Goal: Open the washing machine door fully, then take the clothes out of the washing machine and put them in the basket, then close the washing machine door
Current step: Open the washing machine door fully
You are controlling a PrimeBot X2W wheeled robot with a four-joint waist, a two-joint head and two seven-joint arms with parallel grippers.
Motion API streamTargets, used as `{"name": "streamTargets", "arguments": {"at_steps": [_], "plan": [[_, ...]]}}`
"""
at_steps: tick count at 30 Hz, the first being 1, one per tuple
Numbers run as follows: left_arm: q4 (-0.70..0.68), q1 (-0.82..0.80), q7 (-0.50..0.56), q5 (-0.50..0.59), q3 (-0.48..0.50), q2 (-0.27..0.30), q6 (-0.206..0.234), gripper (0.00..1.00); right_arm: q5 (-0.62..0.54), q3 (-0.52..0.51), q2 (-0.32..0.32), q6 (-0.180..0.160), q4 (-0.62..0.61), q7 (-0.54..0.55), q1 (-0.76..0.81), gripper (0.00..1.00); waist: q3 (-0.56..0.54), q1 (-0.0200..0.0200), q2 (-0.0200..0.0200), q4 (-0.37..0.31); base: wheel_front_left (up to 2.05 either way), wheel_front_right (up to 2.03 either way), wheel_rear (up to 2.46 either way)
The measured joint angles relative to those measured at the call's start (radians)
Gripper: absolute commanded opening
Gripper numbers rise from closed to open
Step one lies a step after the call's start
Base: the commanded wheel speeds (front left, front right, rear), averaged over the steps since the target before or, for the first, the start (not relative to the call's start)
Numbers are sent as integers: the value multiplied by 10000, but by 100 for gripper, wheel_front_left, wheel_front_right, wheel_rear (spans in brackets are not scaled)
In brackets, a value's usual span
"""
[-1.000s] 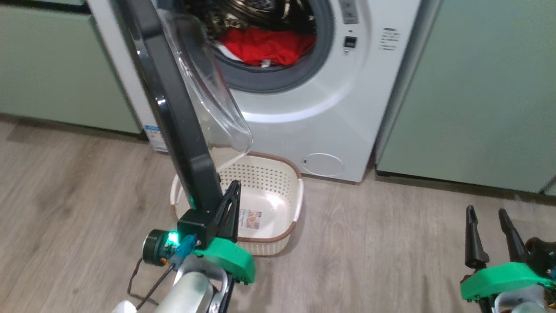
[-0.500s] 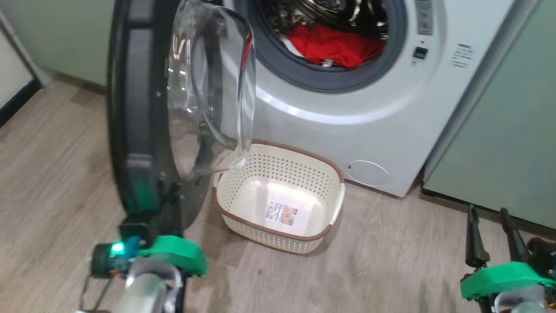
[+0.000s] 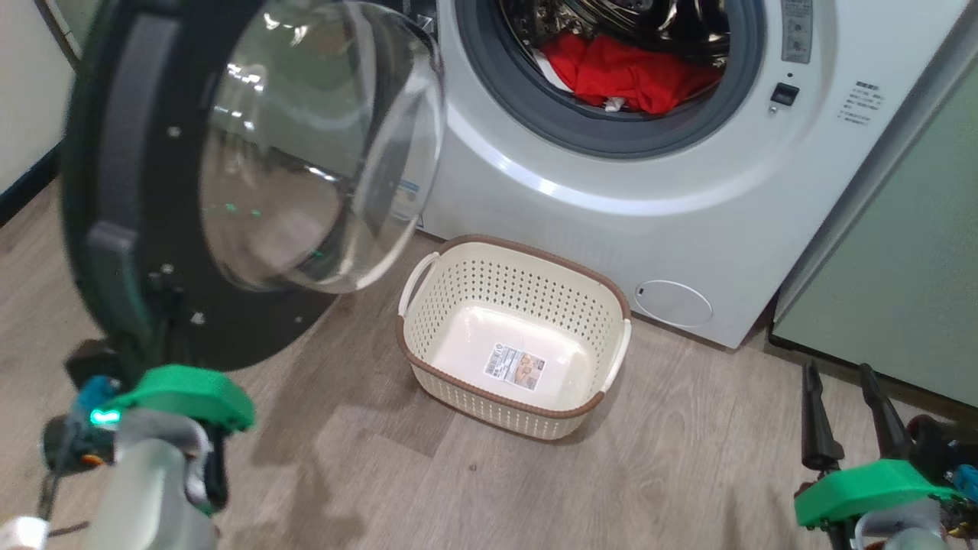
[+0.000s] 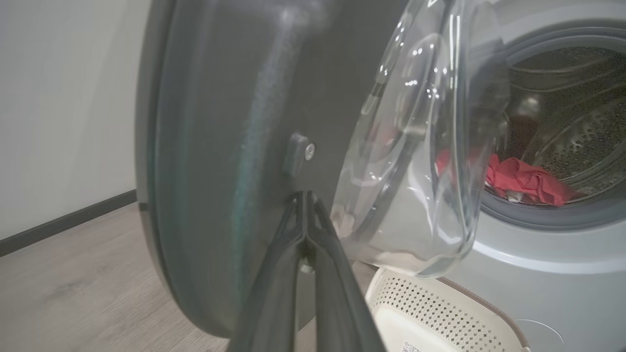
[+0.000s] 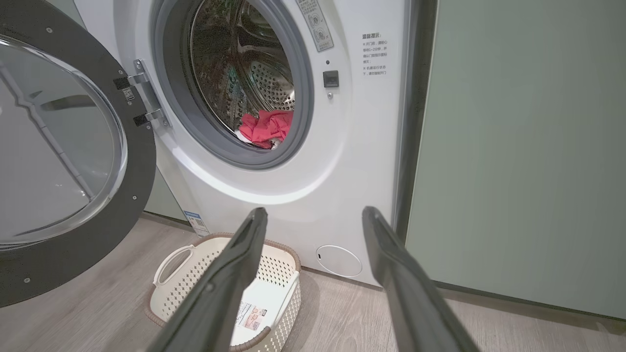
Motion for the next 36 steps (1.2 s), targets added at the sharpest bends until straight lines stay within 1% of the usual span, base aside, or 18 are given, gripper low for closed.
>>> {"name": "streamTargets", "arguments": {"at_steps": [6,13,21,25,29,32,36], "plan": [[1099,-721,0,61,1302,199,-163,0,-2,150,-75,0,17,0,-4,100,117,0,0,-160,0,0,0],[1994,-1283,0,272,2257,418,-161,0,-2,309,-148,0,40,0,-48,100,360,0,0,-400,0,0,0],[2276,-1766,0,585,3225,612,-355,0,-2,439,-159,0,121,0,-192,100,519,0,0,-766,0,0,0],[1898,-1635,0,800,3528,577,-702,0,0,487,-142,2,132,0,-250,100,416,0,0,-1001,0,0,0],[995,-1066,-2,1032,3873,422,-1003,0,12,479,-104,0,142,0,-235,100,185,0,0,-1247,0,0,0],[301,-427,-2,1179,4050,199,-1227,0,31,454,-58,2,113,0,-229,100,53,0,0,-1503,0,0,0],[-399,221,0,1329,3904,-222,-1490,0,86,414,12,0,82,0,-226,100,-91,0,0,-1911,0,0,0]]}}
